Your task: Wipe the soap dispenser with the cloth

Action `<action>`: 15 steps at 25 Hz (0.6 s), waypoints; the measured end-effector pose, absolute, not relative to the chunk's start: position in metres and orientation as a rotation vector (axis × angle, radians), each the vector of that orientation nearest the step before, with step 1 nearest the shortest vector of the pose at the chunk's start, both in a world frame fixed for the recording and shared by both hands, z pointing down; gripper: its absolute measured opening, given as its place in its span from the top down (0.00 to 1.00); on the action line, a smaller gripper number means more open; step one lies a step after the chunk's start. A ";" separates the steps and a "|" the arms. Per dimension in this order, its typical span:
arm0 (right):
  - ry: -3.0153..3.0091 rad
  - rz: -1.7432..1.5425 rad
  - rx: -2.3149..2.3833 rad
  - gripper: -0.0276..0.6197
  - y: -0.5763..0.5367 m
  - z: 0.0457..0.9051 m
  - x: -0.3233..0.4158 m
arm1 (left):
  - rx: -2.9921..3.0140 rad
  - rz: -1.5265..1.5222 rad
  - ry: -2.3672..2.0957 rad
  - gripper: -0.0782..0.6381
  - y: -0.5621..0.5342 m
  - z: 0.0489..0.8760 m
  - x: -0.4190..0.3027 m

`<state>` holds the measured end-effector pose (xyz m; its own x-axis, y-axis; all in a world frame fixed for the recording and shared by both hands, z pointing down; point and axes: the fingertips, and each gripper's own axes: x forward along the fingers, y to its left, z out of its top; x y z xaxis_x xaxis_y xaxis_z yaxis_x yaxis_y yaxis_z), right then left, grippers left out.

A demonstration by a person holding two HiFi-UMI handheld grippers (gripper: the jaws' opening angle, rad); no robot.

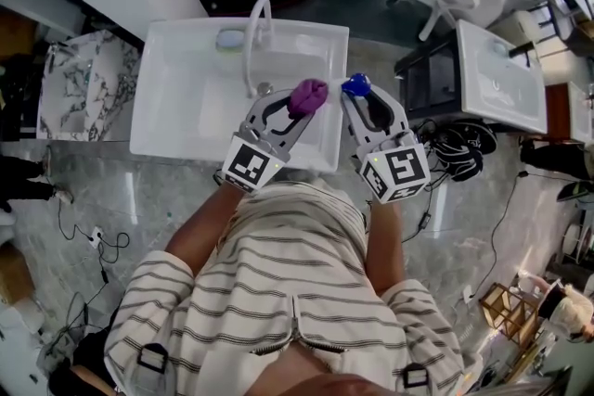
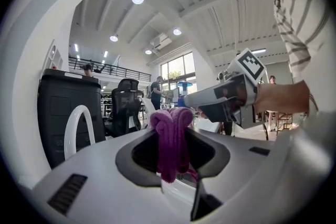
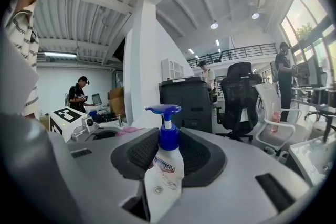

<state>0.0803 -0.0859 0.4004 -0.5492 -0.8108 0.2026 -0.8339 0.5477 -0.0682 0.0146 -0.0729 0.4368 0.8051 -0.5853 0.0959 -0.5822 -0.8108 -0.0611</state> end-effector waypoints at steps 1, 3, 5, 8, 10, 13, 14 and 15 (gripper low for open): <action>-2.634 0.233 1.392 0.75 -0.085 0.401 0.080 | -2.964 -0.169 0.929 0.72 -0.072 0.437 0.015; -2.641 0.226 1.356 0.75 -0.082 0.401 0.080 | -2.980 -0.177 0.882 0.72 -0.072 0.437 0.015; -2.652 0.212 1.312 0.75 -0.080 0.402 0.078 | -2.987 -0.183 0.842 0.72 -0.072 0.438 0.016; -2.678 0.195 1.233 0.75 -0.072 0.404 0.074 | -2.992 -0.187 0.799 0.72 -0.070 0.440 0.015; -2.702 0.193 1.175 0.75 -0.067 0.405 0.070 | -2.994 -0.193 0.759 0.72 -0.068 0.441 0.015; -2.728 0.178 1.081 0.75 -0.060 0.406 0.065 | -3.008 -0.208 0.652 0.72 -0.066 0.442 0.017; -2.733 0.173 1.055 0.75 -0.057 0.406 0.063 | -3.014 -0.213 0.610 0.72 -0.065 0.443 0.018; -2.739 0.172 1.033 0.75 -0.055 0.406 0.062 | -3.020 -0.218 0.568 0.72 -0.063 0.443 0.018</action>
